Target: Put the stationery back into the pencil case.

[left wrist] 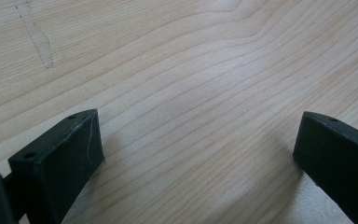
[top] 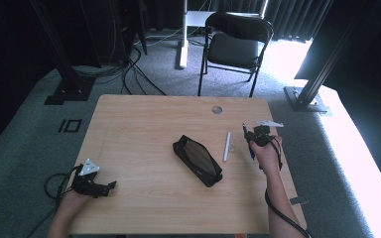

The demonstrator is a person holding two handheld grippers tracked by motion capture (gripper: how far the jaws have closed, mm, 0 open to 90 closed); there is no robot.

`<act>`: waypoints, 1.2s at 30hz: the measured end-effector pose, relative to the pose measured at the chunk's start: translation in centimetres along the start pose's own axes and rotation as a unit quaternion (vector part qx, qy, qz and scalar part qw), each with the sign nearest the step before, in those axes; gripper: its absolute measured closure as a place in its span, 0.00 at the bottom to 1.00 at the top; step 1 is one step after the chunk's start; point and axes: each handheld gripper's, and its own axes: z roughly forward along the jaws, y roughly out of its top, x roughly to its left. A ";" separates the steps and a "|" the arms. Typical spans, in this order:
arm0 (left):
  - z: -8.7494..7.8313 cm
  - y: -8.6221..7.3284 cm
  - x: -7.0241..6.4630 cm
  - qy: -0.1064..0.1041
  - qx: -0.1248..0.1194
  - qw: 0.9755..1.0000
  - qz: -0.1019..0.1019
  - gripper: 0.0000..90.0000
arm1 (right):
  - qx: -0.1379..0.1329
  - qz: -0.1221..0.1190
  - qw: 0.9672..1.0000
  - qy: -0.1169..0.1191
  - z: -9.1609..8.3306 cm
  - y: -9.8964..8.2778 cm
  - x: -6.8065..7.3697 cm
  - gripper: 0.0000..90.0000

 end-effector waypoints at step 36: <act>0.0 0.0 0.0 0.001 0.000 1.000 0.002 0.02 | 0.007 -0.150 0.968 0.202 -2.0 1.7 16.8 0.88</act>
